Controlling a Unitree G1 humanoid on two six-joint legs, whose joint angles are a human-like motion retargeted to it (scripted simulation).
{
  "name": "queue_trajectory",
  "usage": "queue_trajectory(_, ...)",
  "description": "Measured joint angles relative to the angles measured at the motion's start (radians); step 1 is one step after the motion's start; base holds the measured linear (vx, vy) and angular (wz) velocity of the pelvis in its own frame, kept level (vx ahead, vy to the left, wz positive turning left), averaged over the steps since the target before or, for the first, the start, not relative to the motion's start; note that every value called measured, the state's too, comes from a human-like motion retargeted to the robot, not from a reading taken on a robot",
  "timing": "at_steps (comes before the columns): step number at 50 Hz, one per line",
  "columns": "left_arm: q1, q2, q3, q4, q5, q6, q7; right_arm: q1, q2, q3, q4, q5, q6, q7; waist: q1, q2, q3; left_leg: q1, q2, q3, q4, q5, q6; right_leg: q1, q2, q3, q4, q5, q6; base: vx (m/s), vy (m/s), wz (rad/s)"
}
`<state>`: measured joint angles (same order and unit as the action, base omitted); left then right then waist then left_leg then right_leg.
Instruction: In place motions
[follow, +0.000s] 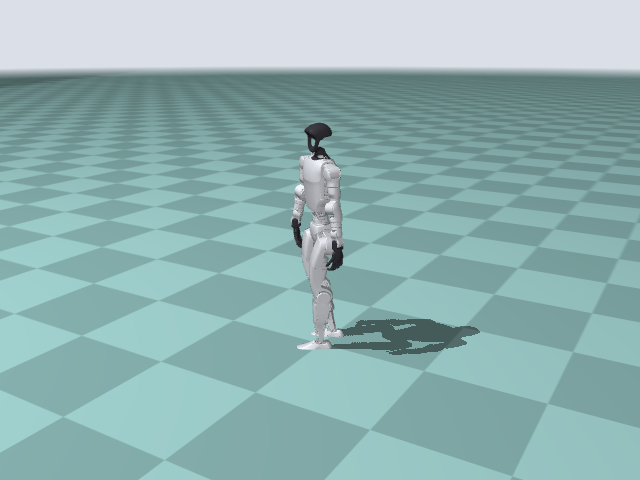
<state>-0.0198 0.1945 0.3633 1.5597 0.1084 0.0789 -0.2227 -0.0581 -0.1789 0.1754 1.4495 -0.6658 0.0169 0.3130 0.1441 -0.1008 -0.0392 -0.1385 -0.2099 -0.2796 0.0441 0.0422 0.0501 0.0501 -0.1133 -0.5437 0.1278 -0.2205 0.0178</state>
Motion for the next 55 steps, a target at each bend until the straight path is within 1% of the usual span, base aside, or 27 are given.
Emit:
queue_trajectory(4, 0.017, 0.009, 0.0, -0.003, 0.005, -0.001, -0.003, -0.001, -0.007, -0.001, 0.006, 0.02, -0.001, -0.004, -0.071, 0.02, -0.011, 0.022, 0.042, 0.092, -0.001, -0.032, 0.011, -0.025, 0.027, 0.099, -0.029, 0.044, -0.015, 0.02, -0.09, -1.75)
queue_trajectory(10, 0.037, 0.007, -0.011, 0.001, 0.018, 0.0, -0.01, 0.006, -0.01, 0.008, 0.002, -0.015, -0.003, -0.026, -0.163, 0.053, -0.018, 0.065, 0.105, 0.277, -0.009, -0.079, 0.017, -0.059, 0.068, 0.226, -0.06, 0.104, -0.031, -0.01, -0.06, -1.69)
queue_trajectory(17, 0.034, -0.022, -0.036, -0.004, 0.025, -0.001, -0.022, 0.036, 0.003, -0.02, 0.036, 0.017, 0.017, -0.033, -0.248, 0.094, -0.019, 0.108, 0.158, 0.455, -0.02, -0.119, 0.014, -0.105, 0.109, 0.363, -0.059, 0.145, -0.032, -0.03, -0.01, -1.36)
queue_trajectory(22, 0.014, -0.048, -0.069, -0.029, 0.022, -0.005, -0.043, 0.064, 0.01, -0.043, 0.078, 0.032, 0.033, -0.049, -0.314, 0.131, 0.002, 0.128, 0.189, 0.525, -0.017, -0.134, 0.009, -0.115, 0.138, 0.417, -0.055, 0.157, -0.033, -0.05, 0.02, -0.76)
queue_trajectory(28, -0.009, -0.066, -0.129, -0.075, 0.031, -0.017, -0.081, 0.087, 0.021, -0.071, 0.131, 0.043, 0.05, -0.061, -0.396, 0.176, 0.044, 0.142, 0.223, 0.544, -0.013, -0.136, 0.008, -0.1, 0.172, 0.432, -0.058, 0.159, -0.034, -0.06, 0.03, -0.23)
queue_trajectory(31, -0.02, -0.063, -0.155, -0.098, 0.061, -0.024, -0.1, 0.09, 0.025, -0.072, 0.141, 0.068, 0.048, -0.049, -0.391, 0.19, 0.06, 0.147, 0.236, 0.569, -0.014, -0.137, 0.006, -0.094, 0.184, 0.452, -0.057, 0.156, -0.034, -0.06, 0.05, -0.37)
queue_trajectory(35, -0.027, -0.052, -0.182, -0.121, 0.099, -0.031, -0.1, 0.088, 0.035, -0.079, 0.138, 0.121, 0.047, -0.034, -0.444, 0.2, 0.074, 0.13, 0.23, 0.498, -0.008, -0.124, 0.009, -0.095, 0.176, 0.383, -0.051, 0.149, -0.037, -0.03, 0.04, 0.78)
queue_trajectory(37, -0.025, -0.051, -0.183, -0.123, 0.109, -0.031, -0.095, 0.084, 0.037, -0.072, 0.133, 0.128, 0.051, -0.035, -0.434, 0.201, 0.073, 0.123, 0.224, 0.478, -0.006, -0.118, 0.008, -0.098, 0.177, 0.366, -0.045, 0.144, -0.046, 0.01, 0.05, 0.76)
queue_trajectory(42, -0.012, -0.059, -0.16, -0.109, 0.104, -0.027, -0.102, 0.076, 0.025, -0.032, 0.124, 0.039, 0.063, -0.049, -0.448, 0.21, 0.062, 0.085, 0.198, 0.331, 0.004, -0.083, 0.005, -0.089, 0.15, 0.241, -0.039, 0.124, -0.045, 0.05, 0.05, 1.45)
queue_trajectory(46, 0.004, -0.06, -0.125, -0.093, 0.093, -0.022, -0.103, 0.074, 0.004, -0.005, 0.124, -0.033, 0.063, -0.051, -0.467, 0.221, 0.047, 0.041, 0.161, 0.157, 0.018, -0.042, -0.007, -0.082, 0.112, 0.096, -0.027, 0.105, -0.032, 0.07, 0.07, 2.1)
queue_trajectory(47, 0.01, -0.058, -0.116, -0.091, 0.093, -0.021, -0.102, 0.076, -0.002, 0.0, 0.124, -0.039, 0.062, -0.051, -0.444, 0.217, 0.041, 0.032, 0.15, 0.136, 0.02, -0.034, -0.01, -0.073, 0.107, 0.082, -0.029, 0.096, -0.032, 0.06, 0.09, 0.77)
queue_trajectory(48, 0.015, -0.056, -0.105, -0.09, 0.093, -0.02, -0.101, 0.077, -0.008, 0.006, 0.124, -0.04, 0.061, -0.05, -0.372, 0.201, 0.029, 0.026, 0.14, 0.163, 0.021, -0.032, -0.013, -0.051, 0.113, 0.118, -0.043, 0.079, -0.037, 0.04, 0.1, -0.39)
queue_trajectory(50, 0.026, -0.046, -0.091, -0.089, 0.097, -0.019, -0.099, 0.081, -0.019, 0.008, 0.125, -0.03, 0.054, -0.049, -0.222, 0.181, 0.013, 0.015, 0.137, 0.208, 0.021, -0.028, -0.021, -0.024, 0.1, 0.181, -0.049, 0.054, -0.023, 0.01, 0.11, -0.42)
queue_trajectory(52, 0.036, -0.034, -0.092, -0.09, 0.101, -0.02, -0.098, 0.09, -0.028, -0.007, 0.126, -0.013, 0.048, -0.053, -0.214, 0.168, 0.002, -0.001, 0.106, 0.134, 0.021, -0.004, -0.036, -0.013, 0.088, 0.086, -0.053, 0.043, -0.028, 0.01, 0.11, 2.11)
queue_trajectory(55, 0.053, -0.012, -0.075, -0.09, 0.114, -0.02, -0.094, 0.094, -0.044, -0.014, 0.134, 0.004, 0.045, -0.053, -0.153, 0.143, -0.013, -0.02, 0.074, 0.074, 0.013, 0.027, -0.065, 0.017, 0.065, -0.001, -0.058, 0.017, -0.013, -0.03, 0.09, 2.17)
